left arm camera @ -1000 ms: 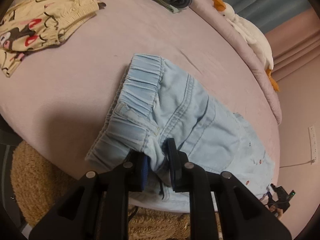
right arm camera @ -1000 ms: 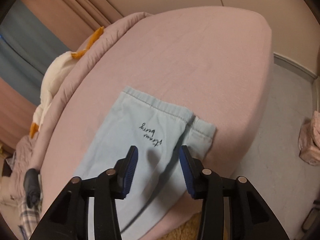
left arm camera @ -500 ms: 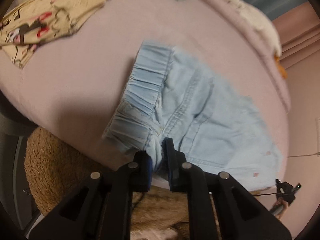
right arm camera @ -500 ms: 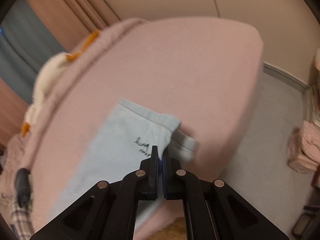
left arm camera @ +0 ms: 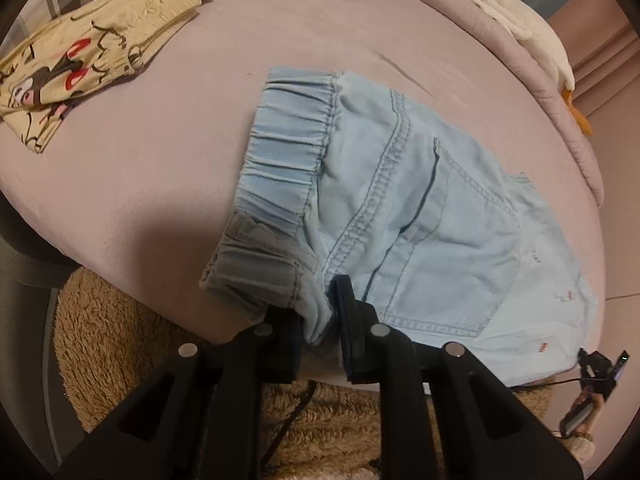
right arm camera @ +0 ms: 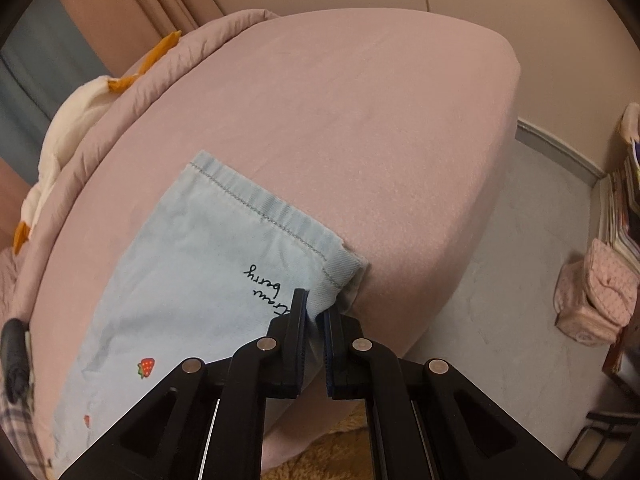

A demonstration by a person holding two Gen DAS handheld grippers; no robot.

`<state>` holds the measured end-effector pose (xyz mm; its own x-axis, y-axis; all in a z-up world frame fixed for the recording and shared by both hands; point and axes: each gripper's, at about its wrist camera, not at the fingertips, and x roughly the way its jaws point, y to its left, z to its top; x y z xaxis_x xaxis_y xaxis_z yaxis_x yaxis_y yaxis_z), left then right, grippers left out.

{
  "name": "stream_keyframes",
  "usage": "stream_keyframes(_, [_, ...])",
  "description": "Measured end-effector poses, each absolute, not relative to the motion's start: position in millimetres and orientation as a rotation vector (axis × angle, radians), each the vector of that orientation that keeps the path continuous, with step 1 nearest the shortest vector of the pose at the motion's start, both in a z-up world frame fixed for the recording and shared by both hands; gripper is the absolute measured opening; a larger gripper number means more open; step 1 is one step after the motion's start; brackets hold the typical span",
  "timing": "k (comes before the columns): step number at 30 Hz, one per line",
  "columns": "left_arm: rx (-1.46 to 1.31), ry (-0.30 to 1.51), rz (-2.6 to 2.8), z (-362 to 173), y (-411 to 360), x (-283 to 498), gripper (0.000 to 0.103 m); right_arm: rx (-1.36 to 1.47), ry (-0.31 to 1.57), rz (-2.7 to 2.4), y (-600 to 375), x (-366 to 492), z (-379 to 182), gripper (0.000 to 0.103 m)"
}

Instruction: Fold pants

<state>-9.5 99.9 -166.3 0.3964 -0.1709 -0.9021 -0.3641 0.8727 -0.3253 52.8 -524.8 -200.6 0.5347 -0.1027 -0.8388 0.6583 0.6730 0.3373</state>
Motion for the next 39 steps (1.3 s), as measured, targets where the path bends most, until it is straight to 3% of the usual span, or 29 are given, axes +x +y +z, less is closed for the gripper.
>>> stream_keyframes(2, [-0.544,1.195,0.104,-159.6,103.6,-10.3,0.020,0.665,0.933,-0.525,-521.3,56.1,-193.5,0.004])
stream_keyframes(4, [-0.557,1.179,0.076,-144.7,109.2,-13.4,0.025,0.612,0.965,-0.557,-514.2,58.0,-183.4,0.018])
stream_keyframes(5, [-0.563,1.162,0.067,-136.0,109.9,-17.1,0.034,0.571,0.962,-0.567,-506.5,58.1,-172.6,0.041])
stream_keyframes(6, [-0.567,1.140,0.065,-128.2,113.0,-20.3,0.050,0.544,0.942,-0.562,-500.0,57.4,-163.6,0.058])
stream_keyframes(8, [-0.569,1.083,0.083,-113.6,121.4,-23.2,0.069,0.479,0.902,-0.521,-481.1,58.9,-140.8,0.059])
stream_keyframes(11, [-0.562,1.016,0.084,-105.3,135.4,-14.8,0.074,0.434,0.871,-0.377,-440.2,74.8,-108.0,0.059])
stream_keyframes(17, [-0.559,1.054,0.073,-133.9,143.5,38.3,0.073,0.403,0.927,0.119,-324.2,133.0,-91.0,0.059])
stream_keyframes(25, [-0.602,1.143,0.030,-150.5,143.8,4.9,0.071,0.251,1.042,0.407,-193.5,176.1,-103.3,0.059])
stream_keyframes(27, [-0.615,1.132,0.045,-155.7,144.3,-3.8,0.049,0.249,1.059,0.450,-179.0,174.5,-106.7,0.059])
stream_keyframes(30, [-0.571,1.110,0.071,-155.2,140.8,-8.3,0.033,0.260,1.076,0.465,-173.8,173.2,-108.8,0.059])
stream_keyframes(34, [-0.602,1.071,0.063,-132.2,142.0,-21.8,0.020,0.273,1.091,0.477,-173.7,175.0,-106.0,0.059])
stream_keyframes(39, [-0.559,1.119,0.067,-138.1,138.1,-28.2,0.020,0.249,1.073,0.474,-165.7,182.3,-99.2,0.059])
